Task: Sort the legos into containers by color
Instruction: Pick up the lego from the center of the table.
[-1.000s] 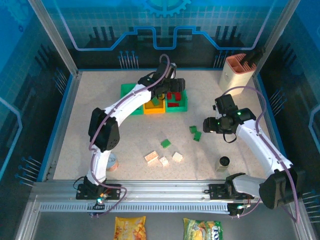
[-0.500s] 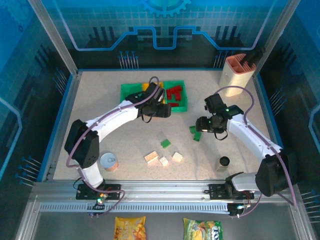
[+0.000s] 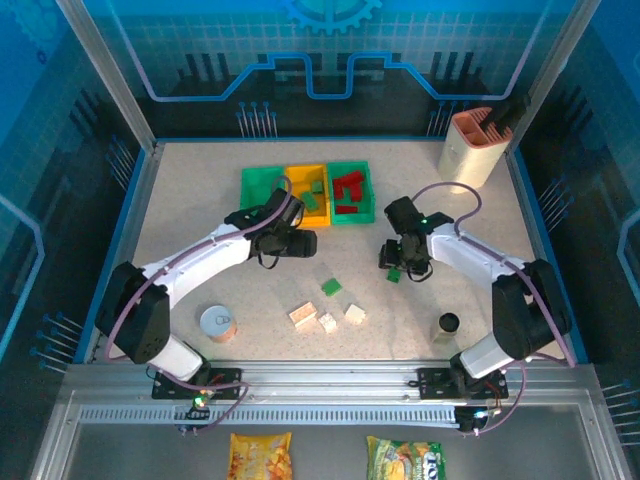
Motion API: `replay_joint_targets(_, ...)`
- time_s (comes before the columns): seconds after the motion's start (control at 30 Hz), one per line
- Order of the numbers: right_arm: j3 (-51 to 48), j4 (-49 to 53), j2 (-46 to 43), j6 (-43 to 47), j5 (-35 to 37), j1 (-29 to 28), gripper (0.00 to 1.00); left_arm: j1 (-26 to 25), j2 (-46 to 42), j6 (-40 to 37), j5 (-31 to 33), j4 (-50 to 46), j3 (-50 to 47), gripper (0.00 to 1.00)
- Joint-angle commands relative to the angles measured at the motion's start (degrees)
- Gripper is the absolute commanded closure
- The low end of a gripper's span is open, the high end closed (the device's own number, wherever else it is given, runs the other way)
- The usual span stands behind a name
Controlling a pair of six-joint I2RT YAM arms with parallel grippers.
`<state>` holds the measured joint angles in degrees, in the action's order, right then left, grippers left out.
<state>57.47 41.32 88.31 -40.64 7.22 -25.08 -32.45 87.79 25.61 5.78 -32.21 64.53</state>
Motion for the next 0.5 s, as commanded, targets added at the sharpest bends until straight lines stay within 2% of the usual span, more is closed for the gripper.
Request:
replay_joint_targets(0.0,-1.13,-2.24,1.91,-4.57,1.30,-0.92,0.41,0.54,-2.59,1.36,0.72,1.09,-1.07,0.27)
replay_joint_targets(0.47,-2.20,-3.96,5.33,-5.37,2.82,-1.27,0.50,0.90,-2.36,1.62,0.81,1.36,-1.69,0.27)
